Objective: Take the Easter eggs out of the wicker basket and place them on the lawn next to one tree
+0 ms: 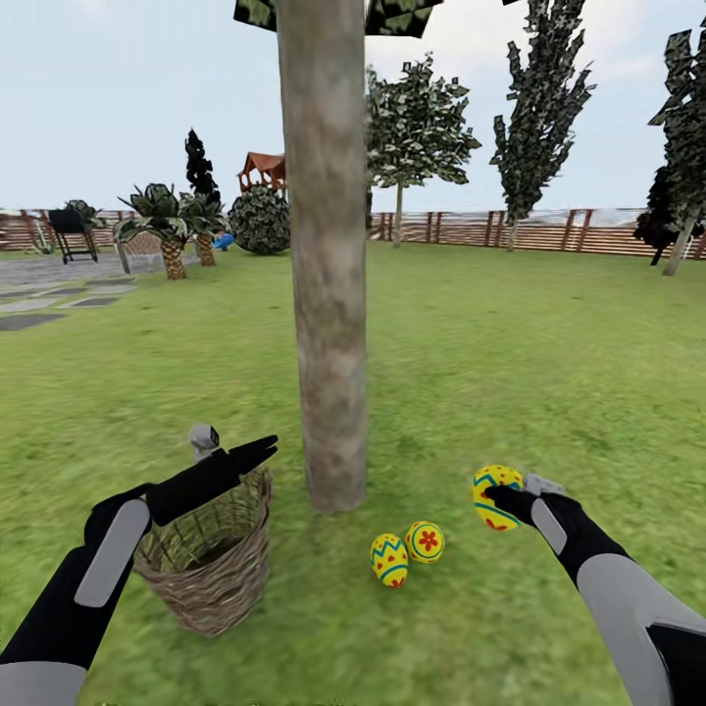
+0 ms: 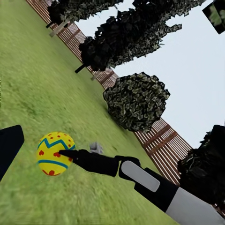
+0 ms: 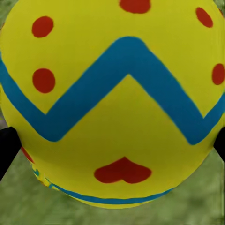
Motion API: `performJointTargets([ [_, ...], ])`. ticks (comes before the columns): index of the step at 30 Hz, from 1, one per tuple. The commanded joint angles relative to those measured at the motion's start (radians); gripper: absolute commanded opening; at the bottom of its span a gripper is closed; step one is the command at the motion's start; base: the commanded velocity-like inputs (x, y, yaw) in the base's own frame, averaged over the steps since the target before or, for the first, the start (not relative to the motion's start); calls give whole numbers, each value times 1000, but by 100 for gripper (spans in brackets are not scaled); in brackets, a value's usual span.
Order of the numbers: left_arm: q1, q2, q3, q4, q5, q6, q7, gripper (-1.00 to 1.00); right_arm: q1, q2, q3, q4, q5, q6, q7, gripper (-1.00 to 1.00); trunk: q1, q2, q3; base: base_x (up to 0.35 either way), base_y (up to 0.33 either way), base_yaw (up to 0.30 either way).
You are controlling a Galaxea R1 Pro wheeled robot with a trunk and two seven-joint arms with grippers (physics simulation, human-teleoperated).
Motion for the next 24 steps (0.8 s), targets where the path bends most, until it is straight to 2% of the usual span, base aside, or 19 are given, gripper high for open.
performJointTargets([
  [1, -1, 0, 0, 0, 2, 5, -1, 100, 0, 0, -2, -1, -9, -14, -17, -100, 0, 0, -2, 0, -331, 163],
  [3, -1, 0, 0, 0, 2, 5, -2, 100, 0, 1, -2, 0, -8, -35, -49, -100, 0, 0, -5, 0, -331, 169],
  [6, -1, 0, 1, 1, 6, 5, -3, 100, 0, 2, 0, 4, -7, -40, -59, -100, 0, 0, -9, 0, -240, 172],
  [10, 2, 1, 4, 55, 11, 4, -10, 100, 0, 2, 0, 6, -7, -41, -60, -100, 0, 0, -14, 0, -26, 173],
  [16, 2, 1, 8, 64, 11, 4, -10, 100, 0, 2, 2, 7, -9, -42, -60, -100, 0, 0, -21, 3, -7, 175],
  [20, 2, 1, 8, 64, 10, 4, -10, 100, 0, 3, 2, 7, -9, -42, -60, -100, 0, 0, -26, 133, -192, 175],
  [24, 2, 1, 8, 64, 10, 4, -10, 100, 0, 16, 2, 8, -2, -42, -61, -100, 0, 0, -31, 183, -239, 175],
])
